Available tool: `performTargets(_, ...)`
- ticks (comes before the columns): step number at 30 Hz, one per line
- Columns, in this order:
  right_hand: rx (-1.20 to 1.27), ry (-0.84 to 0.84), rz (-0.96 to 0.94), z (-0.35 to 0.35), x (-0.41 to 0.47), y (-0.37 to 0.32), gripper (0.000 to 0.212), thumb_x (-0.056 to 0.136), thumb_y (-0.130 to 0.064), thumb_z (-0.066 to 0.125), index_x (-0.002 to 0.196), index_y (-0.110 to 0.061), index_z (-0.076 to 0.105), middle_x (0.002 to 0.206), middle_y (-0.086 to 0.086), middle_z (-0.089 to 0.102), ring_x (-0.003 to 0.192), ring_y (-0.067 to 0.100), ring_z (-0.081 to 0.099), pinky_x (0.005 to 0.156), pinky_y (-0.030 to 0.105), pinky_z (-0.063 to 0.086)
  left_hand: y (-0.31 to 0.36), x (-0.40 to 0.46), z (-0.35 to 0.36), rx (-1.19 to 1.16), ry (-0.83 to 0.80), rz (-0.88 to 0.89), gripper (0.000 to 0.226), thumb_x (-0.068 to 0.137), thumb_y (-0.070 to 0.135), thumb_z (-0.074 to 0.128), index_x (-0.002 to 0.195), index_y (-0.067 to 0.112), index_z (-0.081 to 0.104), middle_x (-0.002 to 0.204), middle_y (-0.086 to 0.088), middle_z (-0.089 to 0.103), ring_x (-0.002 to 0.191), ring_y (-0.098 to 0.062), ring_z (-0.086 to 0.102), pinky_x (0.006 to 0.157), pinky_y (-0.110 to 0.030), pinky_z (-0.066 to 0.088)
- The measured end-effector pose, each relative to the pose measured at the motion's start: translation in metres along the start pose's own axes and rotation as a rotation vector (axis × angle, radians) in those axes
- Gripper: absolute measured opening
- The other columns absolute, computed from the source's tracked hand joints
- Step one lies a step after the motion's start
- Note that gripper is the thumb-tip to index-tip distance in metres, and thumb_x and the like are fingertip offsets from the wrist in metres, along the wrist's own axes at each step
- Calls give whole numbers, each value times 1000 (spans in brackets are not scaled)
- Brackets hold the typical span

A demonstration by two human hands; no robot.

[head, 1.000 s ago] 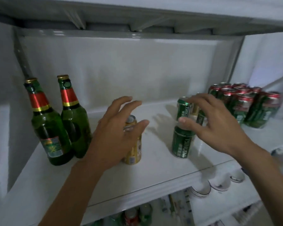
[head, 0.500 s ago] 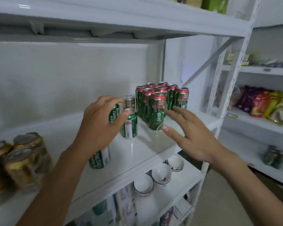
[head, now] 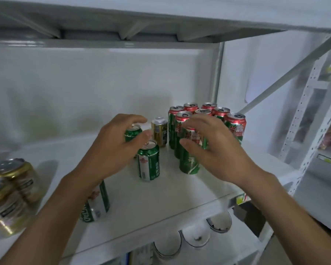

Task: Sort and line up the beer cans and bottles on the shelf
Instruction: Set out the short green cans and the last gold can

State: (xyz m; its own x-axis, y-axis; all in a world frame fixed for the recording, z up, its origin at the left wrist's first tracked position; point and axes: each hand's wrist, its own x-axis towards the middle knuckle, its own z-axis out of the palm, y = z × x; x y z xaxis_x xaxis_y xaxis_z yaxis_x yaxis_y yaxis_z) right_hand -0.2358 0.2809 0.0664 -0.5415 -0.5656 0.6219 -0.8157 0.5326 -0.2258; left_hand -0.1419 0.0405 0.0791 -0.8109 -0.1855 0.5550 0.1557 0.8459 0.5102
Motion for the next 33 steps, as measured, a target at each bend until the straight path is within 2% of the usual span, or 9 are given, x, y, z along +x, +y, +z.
performTargets(5,3,2,-54,0,41,34,59,103,-61,34,133,-22,67,140,-2,60,134,16,49,114,44,37,-2,26,12,-17,-29,-79,34,97,47,62,130,36,64,133,17,58,121,0,52,90,-5,34)
performTargets(10,-11,-12,-82,12,70,71,59,104,-64,27,130,-28,67,143,1,60,138,19,46,116,49,34,-6,66,33,15,-107,-192,32,97,41,66,129,36,63,130,11,60,119,-12,58,93,-22,46)
performTargets(13,-11,-57,-116,17,93,86,78,100,-73,7,129,-31,66,144,0,59,141,19,44,116,51,32,-10,96,51,4,-208,-262,39,94,41,71,131,37,59,127,8,61,117,-18,61,101,-39,53)
performTargets(16,46,-51,-143,13,114,98,93,94,-78,-3,130,-29,68,145,-2,58,143,18,42,118,51,28,-11,124,71,99,-259,-275,46,94,39,72,137,33,55,131,2,59,117,-19,59,98,-34,50)
performTargets(18,91,-54,-167,12,120,103,94,93,-79,-1,130,-28,68,146,-1,57,143,18,42,119,51,28,-14,140,84,212,-298,-284,51,95,35,71,142,27,52,137,-5,57,116,-18,55,94,-29,44)
performTargets(20,114,-75,-183,12,120,107,90,94,-77,3,132,-27,67,148,1,55,143,19,41,119,51,27,-20,151,94,316,-339,-314,57,95,32,72,146,21,50,142,-10,54,122,-22,54,96,-29,41)
performTargets(24,105,-117,-210,15,117,118,93,92,-78,1,132,-27,68,148,3,54,141,21,41,119,51,28,-34,156,109,384,-352,-382,54,95,29,72,145,20,51,142,-14,53,128,-30,52,98,-32,39)
performTargets(29,123,-119,-251,25,119,129,93,93,-78,-1,128,-27,69,143,4,58,137,23,46,116,56,31,-45,160,117,420,-324,-394,50,94,31,73,140,21,56,141,-9,57,127,-28,53,107,-44,44)
performTargets(33,151,-109,-253,28,122,132,88,96,-73,3,130,-26,68,144,3,57,138,22,46,117,55,31,-52,160,116,478,-330,-390,56,90,29,78,141,25,54,142,-8,56,129,-28,53,107,-46,45)
